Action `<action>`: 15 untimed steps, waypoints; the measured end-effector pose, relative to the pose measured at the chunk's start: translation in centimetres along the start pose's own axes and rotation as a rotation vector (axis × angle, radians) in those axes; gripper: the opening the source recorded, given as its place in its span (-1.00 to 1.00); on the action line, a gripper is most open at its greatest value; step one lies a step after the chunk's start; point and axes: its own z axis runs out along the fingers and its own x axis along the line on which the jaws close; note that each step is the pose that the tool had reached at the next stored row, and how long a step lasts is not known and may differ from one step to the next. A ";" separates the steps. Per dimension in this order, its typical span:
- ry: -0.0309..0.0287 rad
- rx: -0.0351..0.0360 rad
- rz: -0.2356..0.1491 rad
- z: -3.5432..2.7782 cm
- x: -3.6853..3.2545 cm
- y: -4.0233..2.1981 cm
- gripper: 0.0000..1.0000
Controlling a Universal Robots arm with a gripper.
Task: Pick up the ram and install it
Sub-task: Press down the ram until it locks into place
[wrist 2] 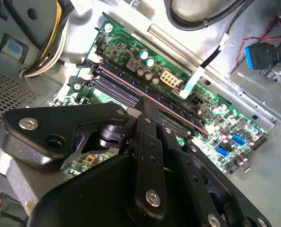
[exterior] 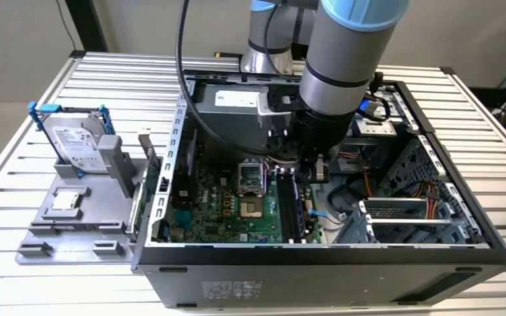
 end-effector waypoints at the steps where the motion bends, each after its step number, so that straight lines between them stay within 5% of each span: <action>1: 0.0000 0.0000 0.000 0.00 0.01 0.00 -1.00; 11: 0.0000 -0.0018 0.000 0.43 1.21 -0.01 -1.00; 15: -0.0002 -0.0111 0.000 0.67 1.52 0.00 -1.00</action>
